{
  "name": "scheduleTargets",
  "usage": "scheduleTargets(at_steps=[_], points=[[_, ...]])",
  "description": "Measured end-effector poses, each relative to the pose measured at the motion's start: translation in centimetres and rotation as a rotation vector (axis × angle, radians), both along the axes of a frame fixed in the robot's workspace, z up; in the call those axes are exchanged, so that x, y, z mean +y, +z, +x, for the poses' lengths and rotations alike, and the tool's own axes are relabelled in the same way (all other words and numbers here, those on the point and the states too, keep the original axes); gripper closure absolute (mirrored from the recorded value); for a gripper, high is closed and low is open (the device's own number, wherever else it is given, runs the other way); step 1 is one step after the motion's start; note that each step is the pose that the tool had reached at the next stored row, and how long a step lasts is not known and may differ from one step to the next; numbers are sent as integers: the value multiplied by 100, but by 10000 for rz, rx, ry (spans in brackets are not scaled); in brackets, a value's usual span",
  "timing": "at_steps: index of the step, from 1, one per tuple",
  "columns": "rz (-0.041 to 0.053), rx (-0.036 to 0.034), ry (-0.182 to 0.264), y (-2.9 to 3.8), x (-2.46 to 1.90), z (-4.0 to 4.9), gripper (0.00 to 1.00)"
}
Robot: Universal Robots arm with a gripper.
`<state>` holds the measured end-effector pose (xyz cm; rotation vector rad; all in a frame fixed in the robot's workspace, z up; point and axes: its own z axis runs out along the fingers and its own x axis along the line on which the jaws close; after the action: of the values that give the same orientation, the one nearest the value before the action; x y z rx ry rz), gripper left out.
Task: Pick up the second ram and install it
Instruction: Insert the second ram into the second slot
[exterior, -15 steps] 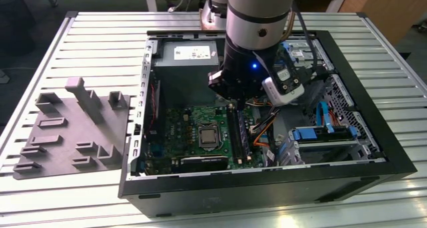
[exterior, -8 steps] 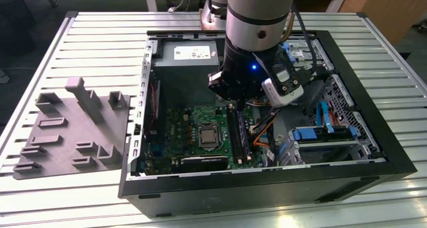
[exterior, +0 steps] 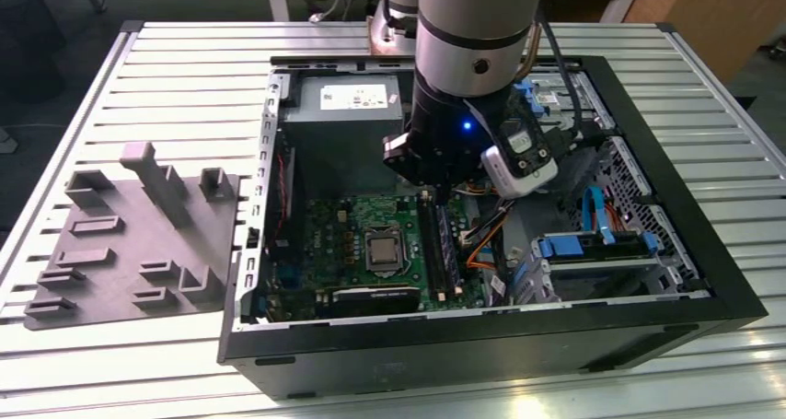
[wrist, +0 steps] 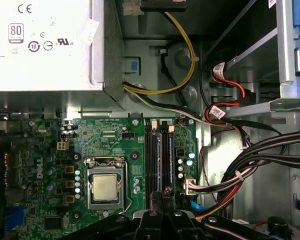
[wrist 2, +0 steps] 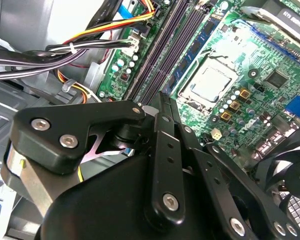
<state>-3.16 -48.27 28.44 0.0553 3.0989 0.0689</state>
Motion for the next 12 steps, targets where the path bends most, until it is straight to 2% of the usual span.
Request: scheduleTargets(at_steps=[12], points=[[-1,1,0,-34,0,0,89]])
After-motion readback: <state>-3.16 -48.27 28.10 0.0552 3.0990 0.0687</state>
